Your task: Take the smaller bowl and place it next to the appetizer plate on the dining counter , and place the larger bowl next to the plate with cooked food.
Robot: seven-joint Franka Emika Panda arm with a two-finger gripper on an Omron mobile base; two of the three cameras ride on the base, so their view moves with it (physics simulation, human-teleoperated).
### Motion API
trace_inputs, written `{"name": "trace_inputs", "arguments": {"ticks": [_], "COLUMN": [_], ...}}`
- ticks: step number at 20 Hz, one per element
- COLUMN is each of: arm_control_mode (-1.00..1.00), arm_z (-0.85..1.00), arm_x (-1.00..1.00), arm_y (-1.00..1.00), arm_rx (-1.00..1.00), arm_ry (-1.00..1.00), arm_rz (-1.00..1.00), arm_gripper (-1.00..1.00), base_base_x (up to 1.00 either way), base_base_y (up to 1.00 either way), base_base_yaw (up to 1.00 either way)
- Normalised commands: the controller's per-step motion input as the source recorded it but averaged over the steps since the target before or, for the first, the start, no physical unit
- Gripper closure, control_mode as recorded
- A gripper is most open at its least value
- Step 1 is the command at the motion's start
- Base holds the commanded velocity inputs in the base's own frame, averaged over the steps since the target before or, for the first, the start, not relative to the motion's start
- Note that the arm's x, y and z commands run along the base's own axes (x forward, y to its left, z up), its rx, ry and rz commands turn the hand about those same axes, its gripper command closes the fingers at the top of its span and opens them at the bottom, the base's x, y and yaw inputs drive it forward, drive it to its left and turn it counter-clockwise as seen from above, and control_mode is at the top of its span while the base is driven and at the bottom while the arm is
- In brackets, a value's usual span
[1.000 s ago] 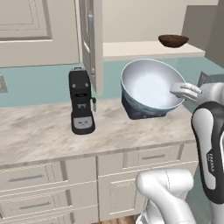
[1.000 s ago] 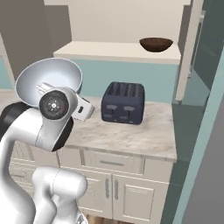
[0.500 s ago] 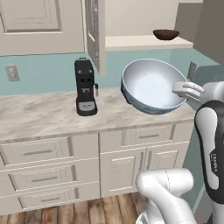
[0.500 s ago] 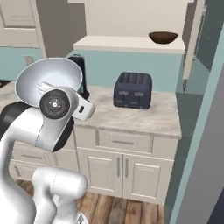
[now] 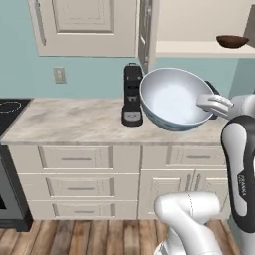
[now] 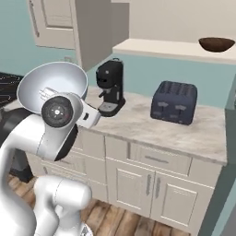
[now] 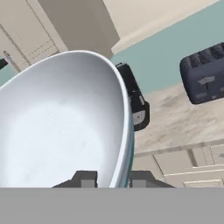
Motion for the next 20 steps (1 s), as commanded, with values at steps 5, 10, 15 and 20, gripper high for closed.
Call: {"name": "trace_inputs", "arguments": {"ticks": [5,10,15,20], "arm_control_mode": [1.0,1.0,1.0,1.0], "arm_z": [0.0,0.0,0.0,0.0], "arm_x": [0.0,0.0,0.0,0.0], "arm_y": [0.0,0.0,0.0,0.0], "arm_rx": [0.0,0.0,0.0,0.0], "arm_ry": [0.0,0.0,0.0,0.0], "arm_rz": [0.0,0.0,0.0,0.0], "arm_gripper": [1.0,1.0,1.0,1.0], "base_base_x": [0.12,0.01,0.01,0.01], "base_base_y": [0.17,0.25,0.44,0.47], "base_base_yaw": [0.48,0.5,0.47,0.48]}}
